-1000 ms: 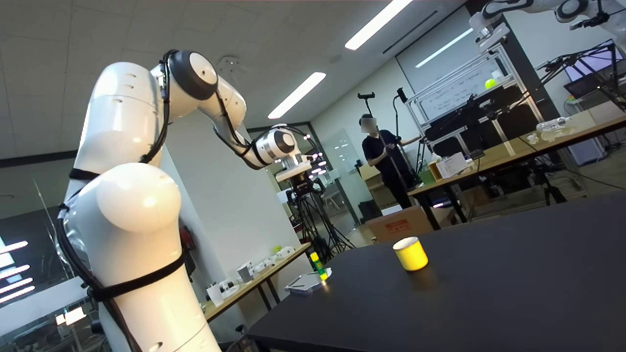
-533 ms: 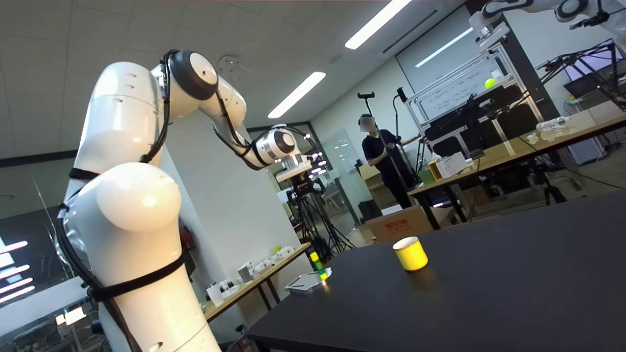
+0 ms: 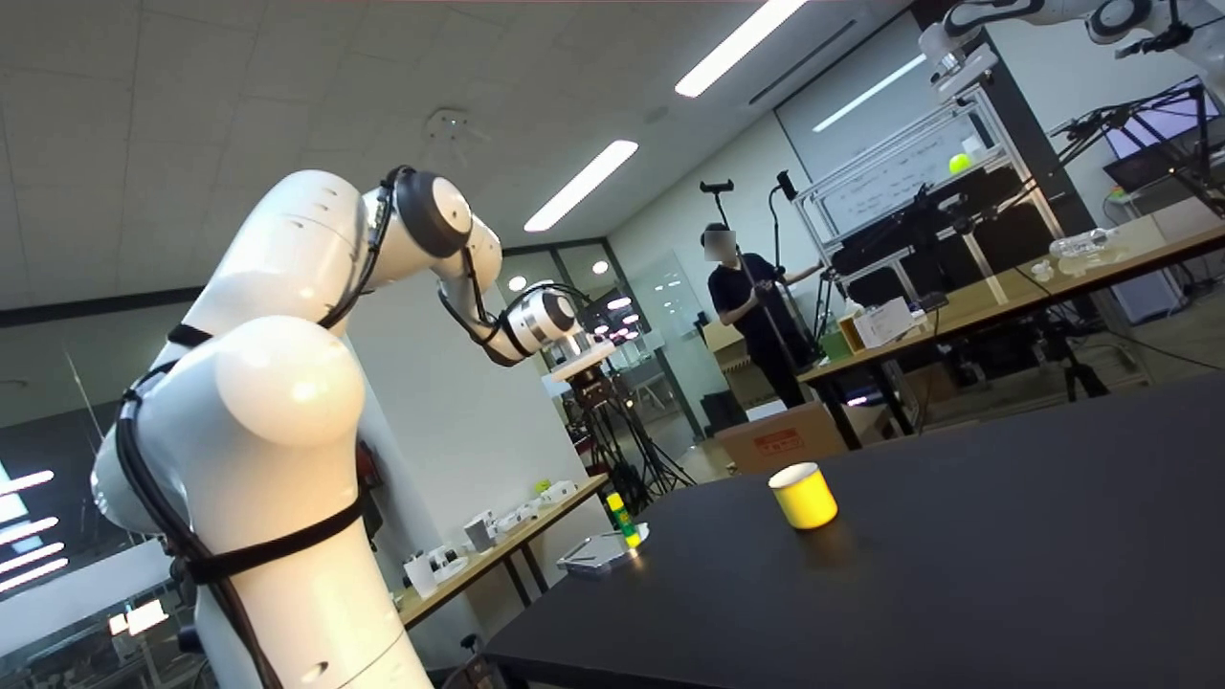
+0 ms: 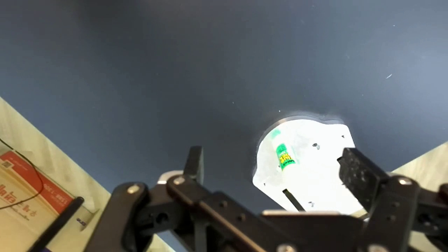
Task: Pick the object and put it in the cup
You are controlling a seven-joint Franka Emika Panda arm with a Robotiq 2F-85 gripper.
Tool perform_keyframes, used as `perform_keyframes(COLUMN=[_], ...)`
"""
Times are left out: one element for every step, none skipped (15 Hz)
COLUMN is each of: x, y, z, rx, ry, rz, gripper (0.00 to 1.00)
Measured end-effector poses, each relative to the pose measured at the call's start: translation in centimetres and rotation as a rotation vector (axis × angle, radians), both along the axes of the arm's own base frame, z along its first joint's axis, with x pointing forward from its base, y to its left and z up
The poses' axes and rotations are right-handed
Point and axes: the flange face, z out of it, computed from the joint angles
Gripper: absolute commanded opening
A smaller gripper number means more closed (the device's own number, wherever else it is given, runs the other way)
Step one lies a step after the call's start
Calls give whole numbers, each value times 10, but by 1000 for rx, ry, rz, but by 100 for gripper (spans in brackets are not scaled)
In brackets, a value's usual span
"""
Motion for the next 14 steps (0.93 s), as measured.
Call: perform_keyframes(x=[2, 4, 6, 8, 11, 13, 15, 14, 14, 14, 15, 15, 15, 15], y=[14, 27, 38, 48, 56, 62, 64, 64, 64, 63, 63, 63, 63, 63], z=[-8, -17, -24, -31, -37, -41, -45, -48, -49, -49, -49, -49, -49, -49], rx=[-1, 0, 3, 8, 10, 12, 15, 15, 14, 14, 14, 14, 14, 14], ry=[-2, -2, -4, -4, -2, 7, 8, 10, 12, 12, 12, 12, 12, 12], rz=[41, 80, 119, 157, 190, 219, 226, 226, 226, 225, 225, 225, 225, 225], gripper=[100, 100, 100, 100, 100, 100, 100, 100, 100, 100, 100, 100, 100, 100])
